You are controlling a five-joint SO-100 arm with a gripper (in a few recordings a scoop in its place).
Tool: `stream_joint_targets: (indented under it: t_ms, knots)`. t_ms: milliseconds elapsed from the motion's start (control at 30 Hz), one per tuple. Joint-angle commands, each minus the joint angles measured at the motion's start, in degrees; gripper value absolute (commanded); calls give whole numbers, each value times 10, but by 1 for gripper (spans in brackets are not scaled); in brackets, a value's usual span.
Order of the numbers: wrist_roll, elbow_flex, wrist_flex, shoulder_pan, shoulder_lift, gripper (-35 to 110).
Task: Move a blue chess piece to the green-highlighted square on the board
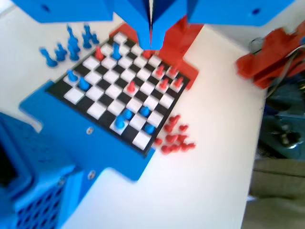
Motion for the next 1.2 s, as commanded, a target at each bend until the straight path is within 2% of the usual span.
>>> stream_joint_targets:
  t_ms: [0,333,600,867,1167]
  knots:
    - [-48,54,-28,44,4,1]
    - [-64,171,-105,38,-72,6]
    - [-43,272,-232,23,-103,9]
    - [-26,267,-265,5,-151,11]
    - [-18,330,-354,-14,-166,11]
